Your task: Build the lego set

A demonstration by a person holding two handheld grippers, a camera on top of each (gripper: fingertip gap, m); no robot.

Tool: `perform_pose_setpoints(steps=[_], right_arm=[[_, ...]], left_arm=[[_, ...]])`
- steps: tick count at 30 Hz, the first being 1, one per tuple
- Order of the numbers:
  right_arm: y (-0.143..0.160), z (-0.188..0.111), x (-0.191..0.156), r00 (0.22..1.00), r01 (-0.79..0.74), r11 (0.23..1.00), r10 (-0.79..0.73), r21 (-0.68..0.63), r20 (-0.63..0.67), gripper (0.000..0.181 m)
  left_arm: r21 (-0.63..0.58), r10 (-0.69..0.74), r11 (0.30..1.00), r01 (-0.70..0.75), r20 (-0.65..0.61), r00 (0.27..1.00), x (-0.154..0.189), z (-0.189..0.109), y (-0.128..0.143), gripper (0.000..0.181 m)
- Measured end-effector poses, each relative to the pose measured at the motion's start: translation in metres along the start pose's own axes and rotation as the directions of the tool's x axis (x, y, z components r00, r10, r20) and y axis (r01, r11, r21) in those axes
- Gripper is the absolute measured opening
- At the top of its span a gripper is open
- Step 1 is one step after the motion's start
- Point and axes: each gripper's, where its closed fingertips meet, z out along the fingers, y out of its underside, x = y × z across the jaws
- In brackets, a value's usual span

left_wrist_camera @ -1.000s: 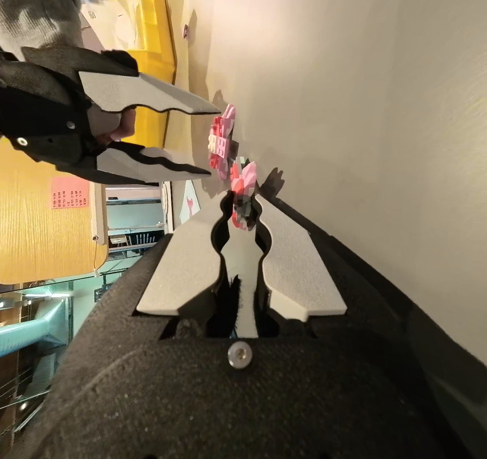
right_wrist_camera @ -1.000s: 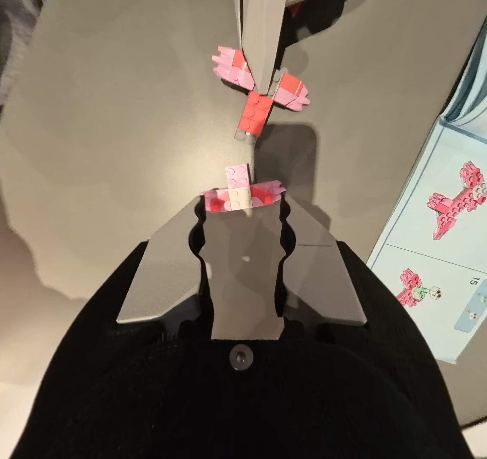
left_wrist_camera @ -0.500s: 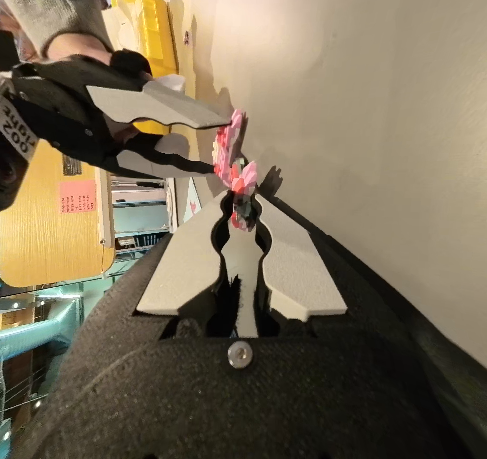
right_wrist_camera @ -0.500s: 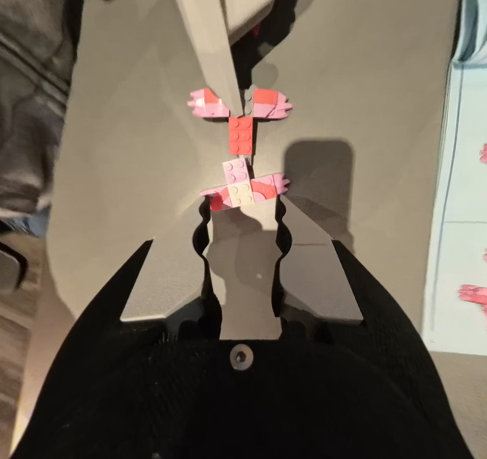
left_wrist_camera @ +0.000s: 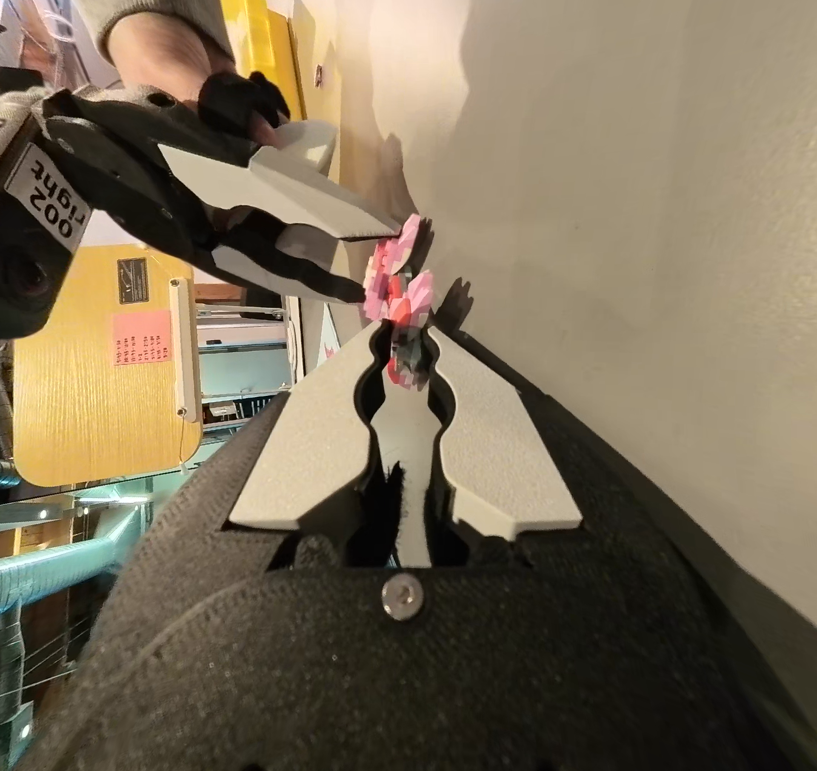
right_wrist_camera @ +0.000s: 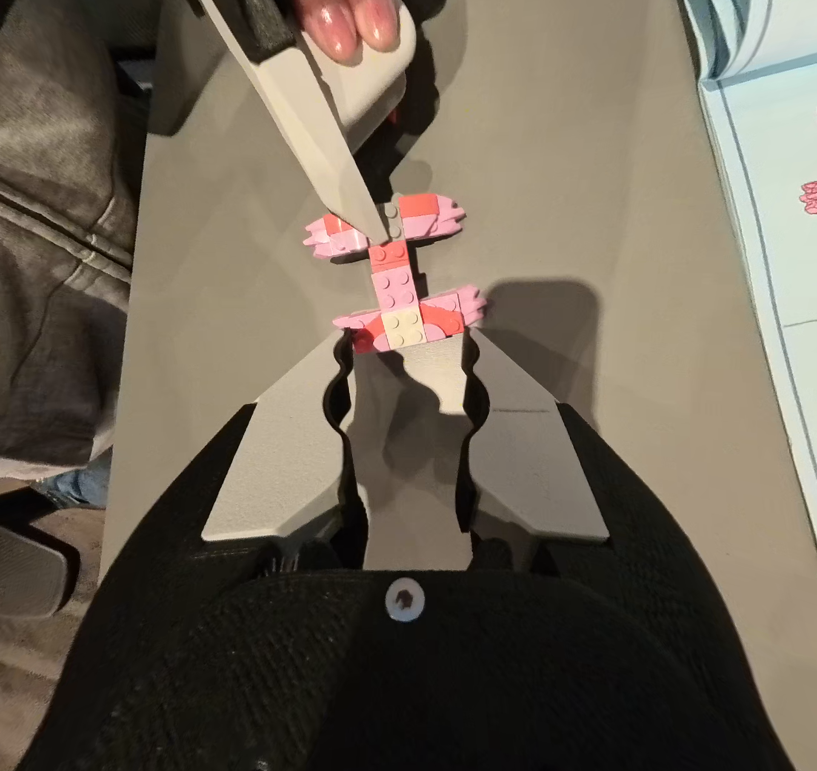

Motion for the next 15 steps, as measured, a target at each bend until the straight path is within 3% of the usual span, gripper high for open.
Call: perform_pose_setpoints(steps=[10, 15], right_arm=[[-0.004, 0.0, -0.002, 1.0, -0.01, 0.999, 0.01, -0.03, -0.022, 0.054], [-0.013, -0.011, 0.006, 0.98, 0.033, 0.997, -0.017, 0.075, -0.2, 0.069]], left_arm=[[0.002, 0.002, 1.0, -0.002, 0.003, 1.0, 0.0, 0.001, -0.001, 0.013], [0.003, 0.003, 1.0, -0.003, 0.003, 1.0, 0.0, 0.001, -0.002, 0.013]])
